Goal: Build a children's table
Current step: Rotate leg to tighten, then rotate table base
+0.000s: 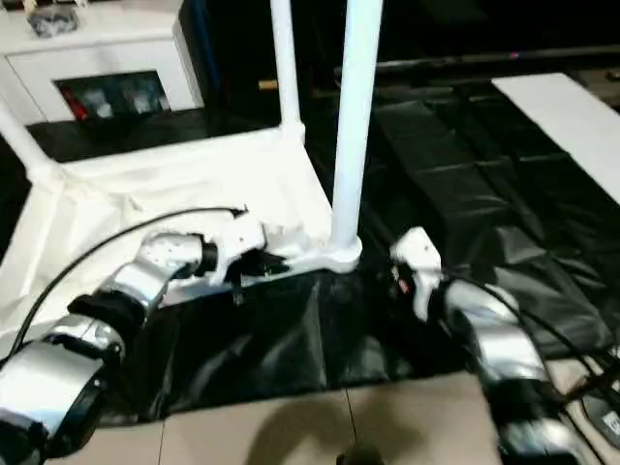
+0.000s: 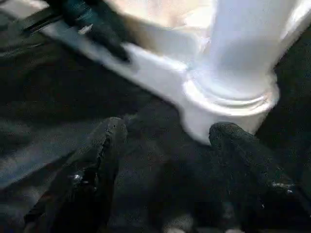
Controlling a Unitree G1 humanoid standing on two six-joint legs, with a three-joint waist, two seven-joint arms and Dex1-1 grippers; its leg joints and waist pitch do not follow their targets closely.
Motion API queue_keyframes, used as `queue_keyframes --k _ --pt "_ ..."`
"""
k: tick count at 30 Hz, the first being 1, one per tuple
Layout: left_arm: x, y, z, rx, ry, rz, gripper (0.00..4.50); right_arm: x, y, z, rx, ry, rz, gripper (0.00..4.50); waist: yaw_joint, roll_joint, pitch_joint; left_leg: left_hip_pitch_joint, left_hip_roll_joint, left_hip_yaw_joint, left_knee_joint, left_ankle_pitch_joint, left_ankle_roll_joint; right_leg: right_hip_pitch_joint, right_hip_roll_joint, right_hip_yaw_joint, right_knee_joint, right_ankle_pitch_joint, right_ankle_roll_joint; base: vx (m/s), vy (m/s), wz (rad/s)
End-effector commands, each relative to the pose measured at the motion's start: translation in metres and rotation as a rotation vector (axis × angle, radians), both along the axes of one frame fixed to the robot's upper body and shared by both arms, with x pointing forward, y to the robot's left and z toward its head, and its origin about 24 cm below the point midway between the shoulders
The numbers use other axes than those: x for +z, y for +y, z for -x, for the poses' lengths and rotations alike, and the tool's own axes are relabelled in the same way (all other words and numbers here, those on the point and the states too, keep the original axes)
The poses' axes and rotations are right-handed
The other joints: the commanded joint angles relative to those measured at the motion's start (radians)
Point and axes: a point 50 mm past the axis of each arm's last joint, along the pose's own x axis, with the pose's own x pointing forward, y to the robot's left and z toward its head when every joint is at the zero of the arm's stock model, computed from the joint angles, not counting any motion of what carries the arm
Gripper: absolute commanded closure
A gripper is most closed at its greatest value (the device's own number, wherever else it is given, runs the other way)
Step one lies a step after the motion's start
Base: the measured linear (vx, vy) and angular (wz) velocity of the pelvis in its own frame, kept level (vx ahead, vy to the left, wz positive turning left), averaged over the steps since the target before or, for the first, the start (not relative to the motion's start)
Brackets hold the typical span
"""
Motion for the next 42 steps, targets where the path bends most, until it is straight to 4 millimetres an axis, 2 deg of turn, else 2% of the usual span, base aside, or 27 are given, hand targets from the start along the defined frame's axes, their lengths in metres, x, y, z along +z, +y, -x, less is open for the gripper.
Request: queue_keyframes --k 1,3,5,7,8,9,10,12,13,14,15,16,18,20,21,22,24,25,29,32,33,34,35,36,38,40,42 --pt "0.01 0.015 0.0 0.025 0.018 0.091 3.81 0.004 0.01 0.0 0.05 -0.009 -0.008 1.35 0.025 -0.019 -0.09 -0.002 0.01 0.0 -0.043 -0.053 0.224 0.072 -0.007 0.011 -0.02 0.082 -0.304 0.086 -0.011 -0.09" --pt "0.013 0.021 0.002 0.035 0.028 0.124 3.61 0.006 0.015 -0.004 0.045 -0.021 -0.023 1.35 0.044 -0.014 -0.092 0.01 0.012 0.008 -0.037 -0.022 0.248 0.065 -0.004 0.013 -0.016 0.107 -0.324 0.038 -0.005 -0.03" --pt "0.014 0.024 0.003 0.04 0.034 0.136 3.45 0.007 0.018 -0.006 0.045 -0.026 -0.032 1.35 0.058 -0.013 -0.09 0.013 0.013 0.012 -0.038 -0.041 0.241 0.06 -0.002 0.016 -0.019 0.063 -0.321 0.0 0.0 0.0" --pt "0.016 0.041 0.01 0.079 0.075 0.159 3.38 0.011 0.034 -0.012 0.061 -0.033 -0.068 1.35 0.082 -0.02 -0.08 0.013 0.018 0.017 -0.049 -0.124 0.187 0.058 -0.004 0.023 -0.022 -0.072 -0.308 0.0 0.0 0.0" --pt "0.016 0.049 0.014 0.098 0.097 0.164 3.28 0.012 0.042 -0.014 0.068 -0.038 -0.082 1.35 0.087 -0.015 -0.074 0.017 0.024 0.017 -0.059 -0.185 0.146 0.056 -0.004 0.026 -0.024 -0.158 -0.295 0.0 0.0 0.0" --pt "0.016 0.054 0.016 0.111 0.107 0.165 3.16 0.013 0.046 -0.016 0.074 -0.04 -0.092 1.35 0.087 -0.014 -0.071 0.018 0.021 0.02 -0.063 -0.217 0.127 0.051 0.001 0.027 -0.032 -0.204 -0.281 0.0 0.0 0.0" --pt "0.016 0.056 0.017 0.118 0.111 0.165 3.08 0.014 0.048 -0.016 0.076 -0.041 -0.098 1.35 0.096 -0.024 -0.07 0.033 0.024 0.023 -0.065 -0.271 0.087 0.039 0.002 0.033 -0.042 -0.26 -0.265 0.0 0.0 0.0" --pt "0.016 0.07 0.027 0.142 0.142 0.172 3.03 0.016 0.055 -0.023 0.065 -0.05 -0.109 1.35 0.111 -0.016 -0.07 0.04 0.03 0.021 -0.072 -0.302 0.03 0.034 0.0 0.041 -0.034 -0.274 -0.255 0.0 0.0 0.0" --pt "0.016 0.07 0.027 0.142 0.142 0.172 2.95 0.016 0.055 -0.023 0.065 -0.05 -0.109 1.35 0.11 -0.017 -0.065 0.032 0.025 0.022 -0.075 -0.304 0.028 0.036 0.004 0.041 -0.036 -0.284 -0.243 0.0 0.0 0.0" --pt "0.016 0.077 0.034 0.162 0.163 0.177 2.85 0.017 0.059 -0.026 0.055 -0.054 -0.116 1.35 0.117 -0.024 -0.066 0.037 0.026 0.023 -0.076 -0.333 0.01 0.033 0.003 0.044 -0.034 -0.324 -0.224 0.0 0.0 0.0" --pt "0.013 0.088 0.042 0.182 0.182 0.162 2.77 0.016 0.06 -0.033 0.0 -0.059 -0.101 1.35 0.117 -0.041 -0.061 0.038 0.024 0.026 -0.078 -0.349 0.008 0.026 0.005 0.048 -0.043 -0.358 -0.211 0.0 0.0 0.0" --pt "0.012 0.095 0.048 0.201 0.196 0.146 2.71 0.015 0.061 -0.039 -0.045 -0.062 -0.087 1.35 0.115 -0.032 -0.057 0.04 0.023 0.024 -0.08 -0.375 -0.015 0.022 0.002 0.053 -0.042 -0.411 -0.201 0.0 0.0 0.0" --pt "0.006 0.115 0.064 0.257 0.215 0.092 2.61 0.011 0.056 -0.056 -0.195 -0.076 -0.032 1.35 0.107 -0.037 -0.058 0.039 0.021 0.02 -0.084 -0.397 -0.045 0.019 0.005 0.053 -0.043 -0.423 -0.176 0.0 0.0 0.0" --pt "0.004 0.121 0.07 0.278 0.222 0.08 2.42 0.011 0.054 -0.062 -0.259 -0.081 -0.017 1.35 0.102 -0.03 -0.056 0.045 0.019 0.021 -0.086 -0.431 -0.061 0.012 0.009 0.055 -0.042 -0.417 -0.179 0.0 0.0 0.0" --pt "0.002 0.127 0.076 0.297 0.229 0.068 2.42 0.011 0.051 -0.067 -0.314 -0.086 -0.008 1.35 0.101 -0.03 -0.057 0.045 0.019 0.02 -0.087 -0.441 -0.065 0.014 0.009 0.055 -0.043 -0.417 -0.177 0.0 0.0 0.0" --pt "0.0 0.133 0.082 0.315 0.229 0.052 2.27 0.012 0.049 -0.071 -0.371 -0.082 -0.006 1.35 0.105 -0.031 -0.058 0.057 0.018 0.024 -0.086 -0.456 -0.067 0.006 0.014 0.057 -0.048 -0.405 -0.177 0.0 0.0 0.0" --pt "-0.001 0.14 0.089 0.334 0.222 0.046 2.1 0.013 0.046 -0.076 -0.421 -0.089 0.003 1.35 0.109 -0.034 -0.061 0.053 0.016 0.025 -0.084 -0.443 -0.058 0.01 0.016 0.061 -0.043 -0.366 -0.183 0.0 0.0 0.0" --pt "-0.002 0.147 0.097 0.352 0.213 0.036 2.02 0.014 0.044 -0.08 -0.474 -0.093 0.013 1.35 0.106 -0.037 -0.062 0.044 0.016 0.022 -0.085 -0.417 -0.054 0.017 0.013 0.063 -0.036 -0.332 -0.191 0.0 0.0 0.0" --pt "-0.003 0.169 0.116 0.426 0.17 0.028 1.77 0.018 0.038 -0.09 -0.605 -0.097 0.025 1.35 0.109 -0.039 -0.063 0.051 0.013 0.03 -0.08 -0.399 -0.034 0.008 0.02 0.07 -0.038 -0.315 -0.198 0.0 0.0 0.0" --pt "-0.001 0.183 0.129 0.491 0.155 0.043 1.55 0.019 0.033 -0.096 -0.704 -0.107 0.031 1.35 0.115 -0.043 -0.062 0.051 0.014 0.031 -0.081 -0.398 -0.035 0.007 0.022 0.072 -0.036 -0.313 -0.197 0.0 0.0 0.0" --pt "0.0 0.184 0.13 0.492 0.155 0.044 1.49 0.019 0.033 -0.096 -0.707 -0.108 0.031 1.35 0.117 -0.041 -0.064 0.046 0.014 0.029 -0.082 -0.389 -0.035 0.013 0.02 0.072 -0.033 -0.306 -0.197 0.0 0.0 0.0" --pt "0.002 0.193 0.142 0.515 0.157 0.052 1.38 0.02 0.03 -0.097 -0.753 -0.114 0.031 1.35 0.119 -0.043 -0.064 0.048 0.015 0.031 -0.08 -0.388 -0.036 0.01 0.019 0.072 -0.032 -0.303 -0.198 0.0 0.0 0.0" --pt "0.002 0.194 0.142 0.515 0.157 0.052 1.28 0.02 0.03 -0.097 -0.753 -0.114 0.031 1.35 0.116 -0.051 -0.064 0.041 0.015 0.029 -0.08 -0.382 -0.032 0.014 0.018 0.073 -0.03 -0.298 -0.199 0.0 0.0 0.0" --pt "0.004 0.199 0.149 0.52 0.157 0.052 1.28 0.021 0.031 -0.098 -0.757 -0.12 0.022 1.35 0.121 -0.049 -0.063 0.045 0.016 0.031 -0.08 -0.387 -0.028 0.01 0.02 0.074 -0.031 -0.313 -0.191 0.0 0.0 0.0" --pt "0.011 0.211 0.161 0.55 0.136 0.056 1.12 0.019 0.037 -0.096 -0.695 -0.116 0.002 1.35 0.125 -0.061 -0.062 0.039 0.018 0.03 -0.082 -0.379 -0.023 0.015 0.021 0.072 -0.029 -0.314 -0.185 0.0 0.0 0.0" --pt "0.017 0.22 0.164 0.589 0.1 0.079 0.89 0.016 0.041 -0.093 -0.636 -0.105 -0.009 1.35 0.129 -0.054 -0.061 0.043 0.021 0.031 -0.084 -0.386 -0.026 0.012 0.025 0.072 -0.03 -0.308 -0.185 0.0 0.0 0.0" --pt "0.031 0.232 0.162 0.662 0.022 0.153 0.76 0.008 0.041 -0.086 -0.585 -0.086 -0.004 1.35 0.139 -0.057 -0.057 0.046 0.021 0.034 -0.085 -0.409 -0.043 0.01 0.028 0.073 -0.029 -0.309 -0.185 0.0 0.0 0.0"
